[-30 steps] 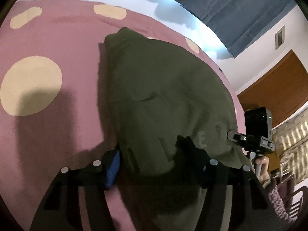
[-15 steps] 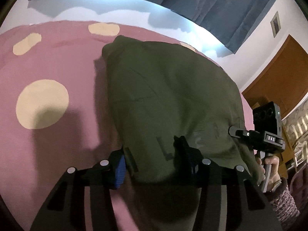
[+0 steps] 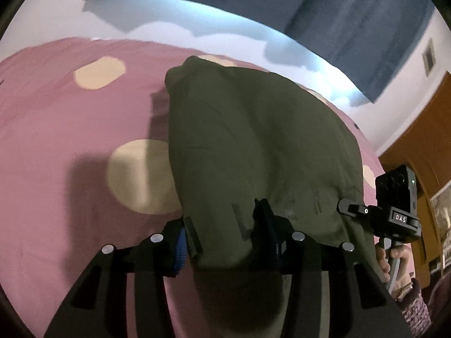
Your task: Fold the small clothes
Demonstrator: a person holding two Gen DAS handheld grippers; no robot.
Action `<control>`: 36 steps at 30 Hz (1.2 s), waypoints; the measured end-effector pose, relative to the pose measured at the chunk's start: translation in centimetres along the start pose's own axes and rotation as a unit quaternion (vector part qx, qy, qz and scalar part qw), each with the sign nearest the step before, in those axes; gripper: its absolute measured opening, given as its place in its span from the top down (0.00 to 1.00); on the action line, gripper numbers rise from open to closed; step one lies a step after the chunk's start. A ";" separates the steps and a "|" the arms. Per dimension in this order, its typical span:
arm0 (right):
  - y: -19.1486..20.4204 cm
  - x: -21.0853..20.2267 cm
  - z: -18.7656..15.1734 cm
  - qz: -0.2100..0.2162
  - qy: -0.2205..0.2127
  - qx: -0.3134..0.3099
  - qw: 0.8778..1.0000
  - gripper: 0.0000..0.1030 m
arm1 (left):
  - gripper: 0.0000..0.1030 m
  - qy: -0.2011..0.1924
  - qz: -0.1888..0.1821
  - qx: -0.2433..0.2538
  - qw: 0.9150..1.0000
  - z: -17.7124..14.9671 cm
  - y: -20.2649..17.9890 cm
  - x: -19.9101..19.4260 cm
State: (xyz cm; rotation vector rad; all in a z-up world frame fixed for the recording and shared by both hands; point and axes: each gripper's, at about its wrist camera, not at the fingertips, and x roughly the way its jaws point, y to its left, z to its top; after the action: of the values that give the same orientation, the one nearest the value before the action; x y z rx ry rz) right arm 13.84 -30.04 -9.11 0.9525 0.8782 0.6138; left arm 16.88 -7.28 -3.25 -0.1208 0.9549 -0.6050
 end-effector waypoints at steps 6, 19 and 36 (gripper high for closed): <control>-2.0 3.0 0.8 0.008 0.015 0.027 0.999 0.71 | 0.52 0.016 -0.024 -0.045 0.999 -1.0 3.2 2.1; 0.3 -1.7 -1.8 -0.021 0.012 0.010 1.000 0.24 | 0.25 -0.007 -0.105 -0.058 0.993 -5.3 4.5 -3.0; 1.1 -0.7 -5.9 -0.036 0.057 0.003 0.998 0.75 | 0.47 0.027 -0.110 -0.044 0.993 -8.6 1.8 -4.6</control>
State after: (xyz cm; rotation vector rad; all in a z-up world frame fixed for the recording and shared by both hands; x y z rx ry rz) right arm 8.42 -27.53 -9.63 0.8932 1.0118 0.6076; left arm 8.88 -1.95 -5.58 -0.2918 1.0291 -0.7715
